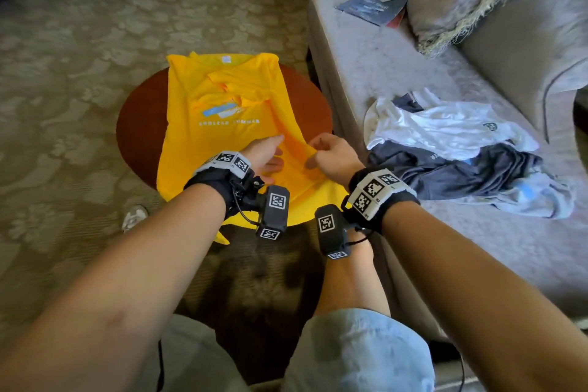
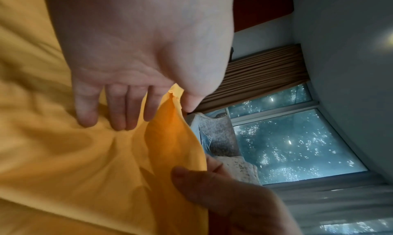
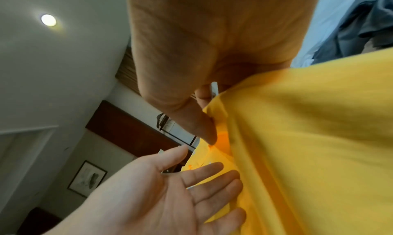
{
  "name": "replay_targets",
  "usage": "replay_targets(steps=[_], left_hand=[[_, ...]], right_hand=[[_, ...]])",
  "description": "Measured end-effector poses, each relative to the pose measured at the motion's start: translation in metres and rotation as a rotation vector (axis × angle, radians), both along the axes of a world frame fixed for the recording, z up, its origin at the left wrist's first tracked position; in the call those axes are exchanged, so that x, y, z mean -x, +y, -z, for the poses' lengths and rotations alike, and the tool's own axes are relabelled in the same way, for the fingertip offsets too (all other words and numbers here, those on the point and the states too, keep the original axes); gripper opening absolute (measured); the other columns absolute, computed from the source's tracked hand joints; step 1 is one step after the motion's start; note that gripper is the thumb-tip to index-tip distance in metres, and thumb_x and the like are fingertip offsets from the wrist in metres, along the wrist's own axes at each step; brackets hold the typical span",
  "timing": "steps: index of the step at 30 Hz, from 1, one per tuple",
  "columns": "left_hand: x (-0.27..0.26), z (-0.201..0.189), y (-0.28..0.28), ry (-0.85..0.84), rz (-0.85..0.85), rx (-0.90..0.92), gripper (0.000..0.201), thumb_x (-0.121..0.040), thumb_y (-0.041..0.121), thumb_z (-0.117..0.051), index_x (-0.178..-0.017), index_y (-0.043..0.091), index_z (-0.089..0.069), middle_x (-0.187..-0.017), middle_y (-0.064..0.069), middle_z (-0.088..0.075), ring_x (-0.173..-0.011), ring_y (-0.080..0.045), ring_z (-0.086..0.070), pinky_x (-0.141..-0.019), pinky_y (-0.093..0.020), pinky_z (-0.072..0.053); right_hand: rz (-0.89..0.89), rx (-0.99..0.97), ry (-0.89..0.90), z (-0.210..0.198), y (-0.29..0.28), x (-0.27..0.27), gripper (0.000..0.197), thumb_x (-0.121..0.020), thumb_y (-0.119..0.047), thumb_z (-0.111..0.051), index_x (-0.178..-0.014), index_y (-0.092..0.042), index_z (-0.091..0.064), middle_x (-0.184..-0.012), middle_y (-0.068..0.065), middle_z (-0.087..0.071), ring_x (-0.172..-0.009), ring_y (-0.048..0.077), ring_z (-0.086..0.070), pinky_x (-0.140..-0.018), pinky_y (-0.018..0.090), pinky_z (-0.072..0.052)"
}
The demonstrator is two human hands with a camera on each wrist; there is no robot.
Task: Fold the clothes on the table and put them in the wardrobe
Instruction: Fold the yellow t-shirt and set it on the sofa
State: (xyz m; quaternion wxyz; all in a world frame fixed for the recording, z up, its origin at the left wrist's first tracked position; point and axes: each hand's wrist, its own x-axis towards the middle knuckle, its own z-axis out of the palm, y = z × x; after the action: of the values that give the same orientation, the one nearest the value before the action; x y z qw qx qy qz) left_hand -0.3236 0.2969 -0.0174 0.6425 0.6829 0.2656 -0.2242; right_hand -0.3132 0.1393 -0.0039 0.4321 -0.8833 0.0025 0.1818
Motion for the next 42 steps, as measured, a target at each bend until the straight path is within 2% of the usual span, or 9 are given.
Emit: replay_targets(steps=[6,15,20,24,26,29,33,37,42], left_hand=[[-0.001,0.009,0.002,0.014,-0.052,0.044,0.050,-0.099,0.049,-0.041,-0.113,0.004,-0.057,-0.116,-0.011,-0.061,-0.111,-0.024,-0.055,-0.090,-0.042,-0.043],[-0.002,0.023,-0.003,0.001,-0.038,0.098,0.012,-0.094,0.013,-0.059,-0.089,0.003,-0.056,-0.083,-0.014,-0.065,-0.061,-0.021,-0.063,-0.057,-0.031,-0.052],[-0.002,0.026,-0.001,0.007,-0.020,0.132,0.007,-0.093,0.001,-0.056,-0.096,-0.003,-0.060,-0.091,-0.017,-0.068,-0.076,-0.024,-0.067,-0.055,-0.029,-0.058],[0.006,0.026,0.009,0.043,0.047,0.189,0.025,-0.096,0.005,-0.050,-0.118,-0.004,-0.057,-0.104,-0.016,-0.067,-0.085,-0.024,-0.066,-0.065,-0.029,-0.058],[0.010,0.025,0.013,0.066,0.053,0.197,0.024,-0.096,0.007,-0.050,-0.117,-0.004,-0.056,-0.100,-0.014,-0.067,-0.085,-0.023,-0.066,-0.067,-0.029,-0.055],[0.013,0.024,0.017,0.078,0.075,0.197,0.018,-0.096,0.009,-0.053,-0.109,-0.002,-0.059,-0.098,-0.014,-0.067,-0.085,-0.023,-0.065,-0.071,-0.030,-0.054],[0.014,0.021,0.017,0.083,0.082,0.222,0.013,-0.096,0.010,-0.053,-0.104,0.003,-0.060,-0.098,-0.011,-0.067,-0.086,-0.021,-0.065,-0.072,-0.029,-0.053],[0.013,0.018,0.015,0.027,0.077,0.214,0.030,-0.096,0.010,-0.052,-0.124,0.000,-0.055,-0.114,-0.013,-0.066,-0.093,-0.021,-0.065,-0.078,-0.030,-0.052],[0.017,0.019,0.017,0.081,0.085,0.270,0.037,-0.103,0.016,-0.033,-0.130,-0.003,-0.049,-0.131,-0.020,-0.057,-0.101,-0.029,-0.060,-0.079,-0.039,-0.048]], right_hand=[[-0.291,0.172,0.214,-0.003,0.012,0.016,0.043,-0.086,-0.015,-0.071,-0.128,-0.016,-0.062,-0.115,0.001,-0.057,-0.109,0.019,-0.056,-0.089,0.034,-0.052],[-0.258,0.103,0.517,0.017,0.006,0.012,0.035,-0.090,-0.014,-0.062,-0.122,0.001,-0.062,-0.109,0.013,-0.074,-0.103,0.027,-0.071,-0.101,0.049,-0.050],[-0.304,0.129,0.548,0.031,0.007,0.012,0.032,-0.093,-0.003,-0.056,-0.124,0.007,-0.059,-0.125,0.022,-0.065,-0.113,0.031,-0.065,-0.087,0.034,-0.057],[-0.553,0.262,0.701,0.035,0.013,0.017,0.047,-0.099,-0.011,-0.052,-0.145,-0.022,-0.047,-0.145,0.007,-0.052,-0.132,0.024,-0.051,-0.115,0.048,-0.035],[-0.556,0.221,0.718,0.038,0.017,0.017,0.051,-0.100,-0.004,-0.046,-0.148,-0.021,-0.042,-0.149,0.005,-0.045,-0.137,0.029,-0.046,-0.114,0.042,-0.038],[-0.494,0.219,0.659,0.048,0.018,0.015,0.040,-0.100,0.000,-0.041,-0.139,-0.003,-0.051,-0.128,0.009,-0.060,-0.123,0.035,-0.057,-0.099,0.034,-0.050],[-0.277,0.289,0.484,0.062,0.007,0.005,0.032,-0.092,-0.004,-0.053,-0.122,-0.001,-0.062,-0.073,0.005,-0.059,-0.056,0.014,-0.053,-0.052,0.026,-0.045],[-0.122,0.133,0.437,0.070,0.003,0.002,0.010,-0.090,-0.016,-0.067,-0.091,-0.023,-0.060,-0.078,-0.003,-0.051,-0.071,0.013,-0.048,-0.062,0.029,-0.044],[-0.169,0.193,0.445,0.073,0.007,0.003,0.024,-0.093,-0.020,-0.066,-0.072,-0.018,-0.054,-0.079,0.000,-0.060,-0.073,0.010,-0.056,-0.076,0.027,-0.053]])
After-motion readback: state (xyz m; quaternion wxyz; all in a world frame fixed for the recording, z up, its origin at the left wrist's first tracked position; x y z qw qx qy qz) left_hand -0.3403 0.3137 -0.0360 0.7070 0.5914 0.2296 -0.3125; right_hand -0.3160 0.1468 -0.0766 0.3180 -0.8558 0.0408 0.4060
